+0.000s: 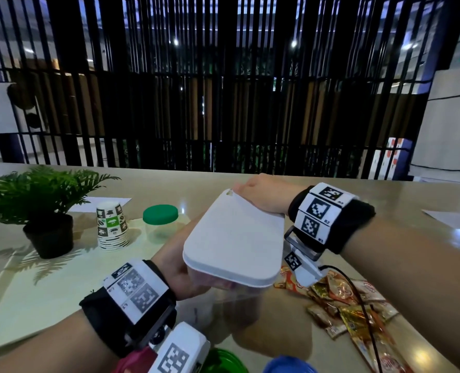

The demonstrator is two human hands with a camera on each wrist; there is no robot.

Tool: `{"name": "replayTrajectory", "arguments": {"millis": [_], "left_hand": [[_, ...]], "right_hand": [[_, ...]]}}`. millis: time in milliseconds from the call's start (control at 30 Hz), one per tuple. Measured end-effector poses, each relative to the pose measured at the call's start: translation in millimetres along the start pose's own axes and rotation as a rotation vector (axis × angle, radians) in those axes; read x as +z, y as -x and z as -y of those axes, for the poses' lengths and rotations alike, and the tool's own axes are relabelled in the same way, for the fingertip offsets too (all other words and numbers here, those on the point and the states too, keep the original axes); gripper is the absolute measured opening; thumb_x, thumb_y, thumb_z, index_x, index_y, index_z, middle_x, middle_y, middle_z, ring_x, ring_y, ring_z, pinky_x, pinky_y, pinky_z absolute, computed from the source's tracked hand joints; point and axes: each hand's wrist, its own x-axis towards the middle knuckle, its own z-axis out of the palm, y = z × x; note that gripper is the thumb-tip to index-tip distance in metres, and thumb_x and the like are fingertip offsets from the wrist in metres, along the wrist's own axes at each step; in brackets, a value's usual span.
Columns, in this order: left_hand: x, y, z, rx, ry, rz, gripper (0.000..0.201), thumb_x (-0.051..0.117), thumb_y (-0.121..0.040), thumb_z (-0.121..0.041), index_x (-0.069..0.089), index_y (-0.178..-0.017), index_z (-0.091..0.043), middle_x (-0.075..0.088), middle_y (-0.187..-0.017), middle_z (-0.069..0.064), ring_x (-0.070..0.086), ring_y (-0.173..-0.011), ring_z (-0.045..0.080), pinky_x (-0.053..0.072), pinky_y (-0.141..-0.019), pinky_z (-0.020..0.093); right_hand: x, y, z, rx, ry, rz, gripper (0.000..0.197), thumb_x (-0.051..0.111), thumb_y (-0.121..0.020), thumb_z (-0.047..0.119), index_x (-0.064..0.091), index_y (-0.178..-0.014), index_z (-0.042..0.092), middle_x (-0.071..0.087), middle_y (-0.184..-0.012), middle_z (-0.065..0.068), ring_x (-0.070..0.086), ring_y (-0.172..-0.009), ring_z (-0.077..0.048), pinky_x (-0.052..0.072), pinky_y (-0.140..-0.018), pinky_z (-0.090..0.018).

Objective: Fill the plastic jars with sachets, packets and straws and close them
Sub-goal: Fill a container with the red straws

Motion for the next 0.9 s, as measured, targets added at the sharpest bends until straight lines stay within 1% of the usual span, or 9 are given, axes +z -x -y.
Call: {"name": "replayTrajectory", "arguments": {"millis": [67,133,200,400,533,667,733,833,900], "left_hand": [[-7.0,-5.1,1.4,-0.017,0.027,-0.089,0.053,0.059,-0.079,-0.058,0.077,-0.087,-0.009,0.074,-0.082,0.015,0.072,-0.067,0.031,0.057,-0.061,0.045],[-14.7,-8.1,2.1,-0.058,0.075,-0.098,0.065,0.042,-0.083,-0.068,0.079,-0.092,-0.015,0.074,-0.092,0.014,0.072,-0.076,0.032,0.055,-0.071,0.046],[-12.0,-6.2,0.8,-0.064,0.084,-0.096,0.053,0.053,-0.078,-0.057,0.075,-0.099,-0.014,0.073,-0.091,0.014,0.070,-0.075,0.031,0.052,-0.076,0.045],[-9.0,-3.4,-1.6,-0.115,0.006,-0.127,0.043,0.064,-0.073,-0.035,0.061,-0.104,-0.005,0.069,-0.083,0.018,0.068,-0.067,0.032,0.058,-0.058,0.043],[-20.2,-5.0,-2.2,-0.149,0.044,-0.116,0.061,0.087,-0.046,-0.023,0.071,-0.101,-0.001,0.067,-0.102,0.020,0.066,-0.087,0.037,0.042,-0.096,0.050],[-25.2,-4.5,-9.0,-0.189,0.048,-0.086,0.061,0.092,-0.041,-0.019,0.075,-0.095,0.004,0.064,-0.112,0.021,0.061,-0.102,0.037,0.031,-0.111,0.047],[-21.4,-1.3,-10.0,-0.178,0.077,-0.072,0.065,0.092,-0.046,-0.018,0.073,-0.103,0.004,0.063,-0.116,0.020,0.061,-0.104,0.037,0.042,-0.104,0.046],[-20.1,1.2,-11.7,-0.113,0.160,-0.117,0.067,0.074,-0.073,-0.041,0.064,-0.123,0.003,0.060,-0.128,0.020,0.056,-0.113,0.037,0.061,-0.068,0.036],[-25.9,2.1,-13.8,-0.022,0.183,-0.116,0.077,0.056,-0.082,-0.058,0.059,-0.128,0.004,0.055,-0.134,0.024,0.052,-0.123,0.039,0.059,-0.078,0.044]], "right_hand": [[2.2,1.8,0.0,0.025,0.014,0.011,0.057,0.029,-0.100,0.050,0.065,-0.105,0.006,0.065,-0.107,-0.011,0.060,-0.096,-0.026,0.043,-0.082,-0.032],[4.1,4.6,2.8,0.051,0.034,0.049,0.057,0.026,-0.102,0.046,0.061,-0.112,0.001,0.063,-0.113,-0.016,0.058,-0.103,-0.031,0.041,-0.086,-0.033],[5.9,5.8,3.9,0.058,0.056,0.070,0.058,0.024,-0.104,0.042,0.058,-0.116,-0.002,0.061,-0.117,-0.020,0.057,-0.107,-0.033,0.041,-0.086,-0.032],[9.4,3.3,-0.2,0.092,0.122,0.065,0.057,0.028,-0.101,0.047,0.062,-0.112,0.002,0.059,-0.117,-0.016,0.056,-0.104,-0.031,0.043,-0.088,-0.034],[2.6,2.9,-10.3,0.175,-0.053,0.140,0.056,0.038,-0.094,0.061,0.065,-0.104,0.013,0.066,-0.096,-0.005,0.063,-0.081,-0.022,0.047,-0.069,-0.027],[-0.1,9.4,-22.8,0.237,-0.423,0.265,0.060,0.048,-0.090,0.059,0.062,-0.120,0.009,0.060,-0.076,-0.007,0.057,-0.055,-0.021,0.048,-0.048,-0.023],[2.5,9.2,-26.7,0.237,-0.453,0.282,0.061,0.044,-0.091,0.060,0.056,-0.127,0.011,0.055,-0.083,-0.011,0.052,-0.058,-0.021,0.044,-0.052,-0.025],[2.8,8.5,-33.7,0.275,-0.489,0.259,0.057,0.038,-0.094,0.060,0.057,-0.123,0.015,0.055,-0.069,-0.007,0.051,-0.048,-0.017,0.041,-0.048,-0.020],[2.5,7.8,-40.7,0.342,-0.549,0.214,0.048,0.038,-0.095,0.059,0.057,-0.108,0.017,0.049,-0.055,-0.003,0.049,-0.040,-0.015,0.039,-0.042,-0.017]]}}
